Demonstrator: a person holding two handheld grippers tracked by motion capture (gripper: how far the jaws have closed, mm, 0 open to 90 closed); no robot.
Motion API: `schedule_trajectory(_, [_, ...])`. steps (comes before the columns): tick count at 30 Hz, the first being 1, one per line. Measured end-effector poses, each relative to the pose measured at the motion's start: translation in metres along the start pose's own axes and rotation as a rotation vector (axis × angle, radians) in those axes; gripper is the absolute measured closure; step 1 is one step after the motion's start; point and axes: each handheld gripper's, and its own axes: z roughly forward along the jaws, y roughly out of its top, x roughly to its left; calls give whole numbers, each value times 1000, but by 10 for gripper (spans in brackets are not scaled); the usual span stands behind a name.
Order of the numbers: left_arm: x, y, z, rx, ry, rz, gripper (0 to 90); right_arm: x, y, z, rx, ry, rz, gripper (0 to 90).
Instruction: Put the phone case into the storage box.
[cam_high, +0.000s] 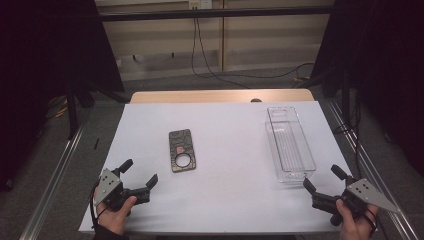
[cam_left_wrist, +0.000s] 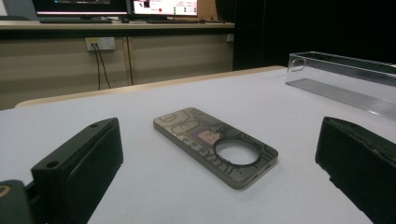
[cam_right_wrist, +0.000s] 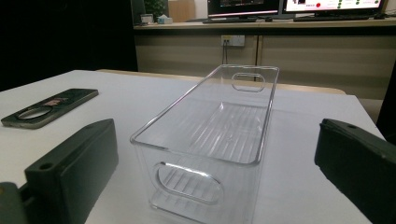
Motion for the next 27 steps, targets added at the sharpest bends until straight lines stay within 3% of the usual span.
schedule_trajectory(14, [-3,1,6,23,-33,-29,16,-1,-2,-1,4,13,6,0])
schedule_trajectory(16, [-3,1,7,38,-32,-9,16,-1,-2,-1,7,17,7,0])
schedule_trajectory(22, [-6,1,8,61,-73,-8,15,1,-1,-1,6,22,0,0])
schedule_trajectory(25, [-6,3,10,71,-59,28,29,2,-1,-1,10,23,-5,0])
schedule_trajectory(27, [-6,3,12,67,-69,16,31,3,-1,-2,10,26,-7,0])
